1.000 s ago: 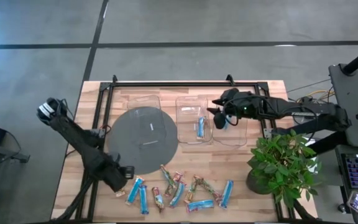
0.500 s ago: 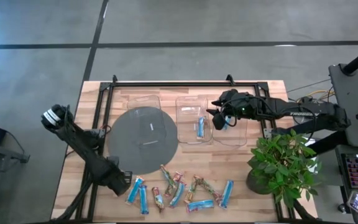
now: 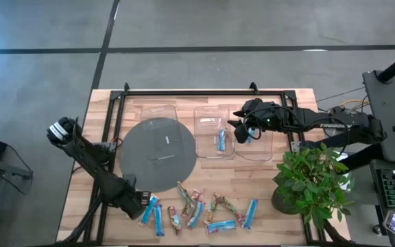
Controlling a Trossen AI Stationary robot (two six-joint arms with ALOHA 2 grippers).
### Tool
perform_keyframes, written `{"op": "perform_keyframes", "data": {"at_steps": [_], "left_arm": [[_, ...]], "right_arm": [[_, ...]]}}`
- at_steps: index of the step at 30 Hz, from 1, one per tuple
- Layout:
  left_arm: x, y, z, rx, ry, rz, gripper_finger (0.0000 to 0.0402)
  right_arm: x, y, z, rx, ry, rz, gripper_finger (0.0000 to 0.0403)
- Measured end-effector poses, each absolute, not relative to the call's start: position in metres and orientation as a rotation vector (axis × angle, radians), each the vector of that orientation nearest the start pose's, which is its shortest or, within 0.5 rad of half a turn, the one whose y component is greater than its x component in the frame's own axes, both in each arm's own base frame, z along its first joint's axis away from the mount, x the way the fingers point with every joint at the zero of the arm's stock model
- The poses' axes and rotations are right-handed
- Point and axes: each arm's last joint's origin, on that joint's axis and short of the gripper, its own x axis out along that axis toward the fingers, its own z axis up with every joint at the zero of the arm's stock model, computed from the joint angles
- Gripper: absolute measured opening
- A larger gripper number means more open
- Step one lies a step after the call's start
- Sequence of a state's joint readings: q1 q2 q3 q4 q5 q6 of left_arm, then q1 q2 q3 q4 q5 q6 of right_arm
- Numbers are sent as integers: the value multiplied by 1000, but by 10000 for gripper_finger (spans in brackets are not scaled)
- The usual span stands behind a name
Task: Pick and place Granola Bars by type
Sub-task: Put the yellow granola bar into the middle transparent bin
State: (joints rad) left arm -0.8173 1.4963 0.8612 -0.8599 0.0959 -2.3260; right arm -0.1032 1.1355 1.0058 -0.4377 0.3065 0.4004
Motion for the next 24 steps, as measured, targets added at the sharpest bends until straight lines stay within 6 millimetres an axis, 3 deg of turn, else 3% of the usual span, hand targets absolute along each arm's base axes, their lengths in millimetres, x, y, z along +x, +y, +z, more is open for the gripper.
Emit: {"op": "perform_keyframes", "data": {"at_steps": [15, 24], "left_arm": [[149, -178, 189, -1201, 1387, 1147, 173], [151, -178, 176, -1238, 1386, 1154, 222]], "right_arm": [[238, -33, 319, 320, 482, -505, 206], [238, -33, 319, 318, 483, -505, 206]]}}
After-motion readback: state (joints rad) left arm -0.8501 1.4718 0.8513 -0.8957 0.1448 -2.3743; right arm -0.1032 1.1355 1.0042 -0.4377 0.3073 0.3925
